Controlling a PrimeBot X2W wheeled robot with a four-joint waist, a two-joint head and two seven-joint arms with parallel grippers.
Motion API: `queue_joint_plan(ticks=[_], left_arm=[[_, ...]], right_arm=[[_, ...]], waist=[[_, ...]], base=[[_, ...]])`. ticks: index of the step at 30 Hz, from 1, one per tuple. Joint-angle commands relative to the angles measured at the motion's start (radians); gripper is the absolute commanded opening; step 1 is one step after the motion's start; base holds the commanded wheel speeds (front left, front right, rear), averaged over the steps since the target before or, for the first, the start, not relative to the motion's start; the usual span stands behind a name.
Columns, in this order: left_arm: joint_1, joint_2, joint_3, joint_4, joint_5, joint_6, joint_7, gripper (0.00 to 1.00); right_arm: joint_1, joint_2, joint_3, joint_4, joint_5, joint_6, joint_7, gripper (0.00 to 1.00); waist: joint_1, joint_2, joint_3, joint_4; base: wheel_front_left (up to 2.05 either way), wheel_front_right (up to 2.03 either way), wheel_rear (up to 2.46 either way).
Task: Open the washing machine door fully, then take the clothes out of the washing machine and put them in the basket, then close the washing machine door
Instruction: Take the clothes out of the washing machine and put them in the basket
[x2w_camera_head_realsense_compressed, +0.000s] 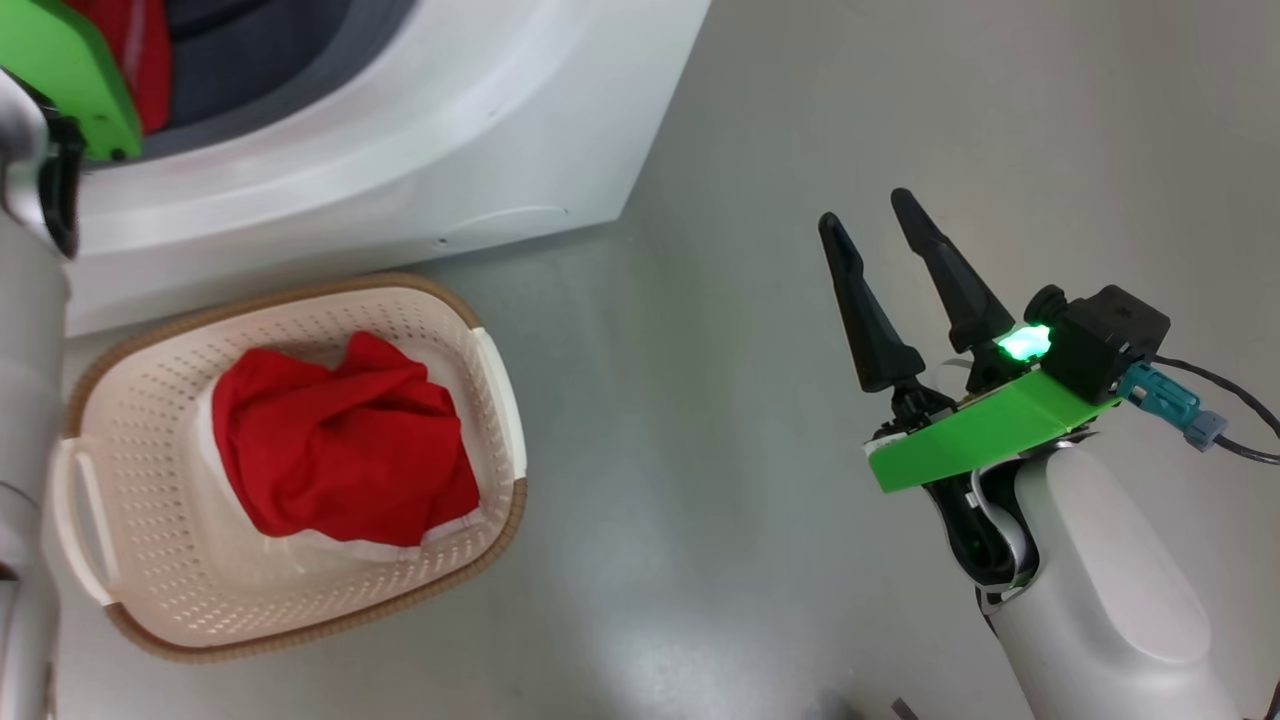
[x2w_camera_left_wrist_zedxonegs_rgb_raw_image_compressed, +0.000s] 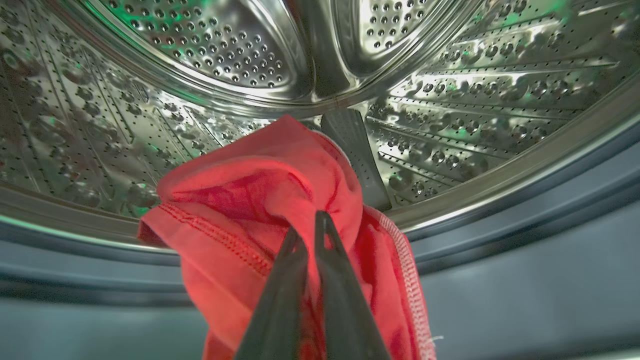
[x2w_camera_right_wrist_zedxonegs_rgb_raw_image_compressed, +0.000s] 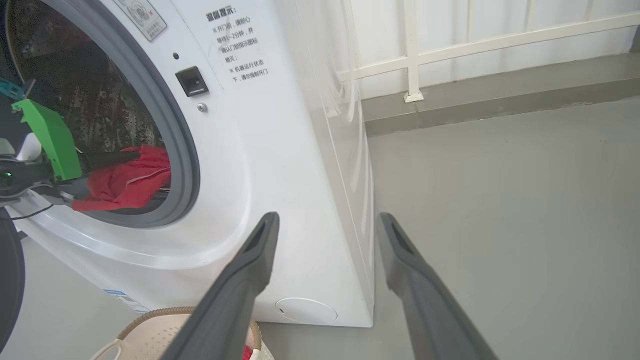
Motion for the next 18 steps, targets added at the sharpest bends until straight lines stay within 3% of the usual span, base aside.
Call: queue_joint_plan(ticks=[1,18], left_arm=[[0.003,0.026,0.002,-0.026,-0.006,-0.01,-0.031,0.0],[0.109,-0.025,-0.009,-0.047,-0.037,-0.049,-0.211,0.0]], right_arm=[[0.03,-0.004,0.019,-0.016,-0.006,0.002,-0.012,1.0],[0.078,-0.025,0.017,0.008,0.009,0.002,-0.012,1.0]], waist=[[0.0,0.0,-0.03,0.024],[0.0,0.0,-0.167,0.08]], base=[[0.0,0.0,0.0],[0.0,0.0,0.0]])
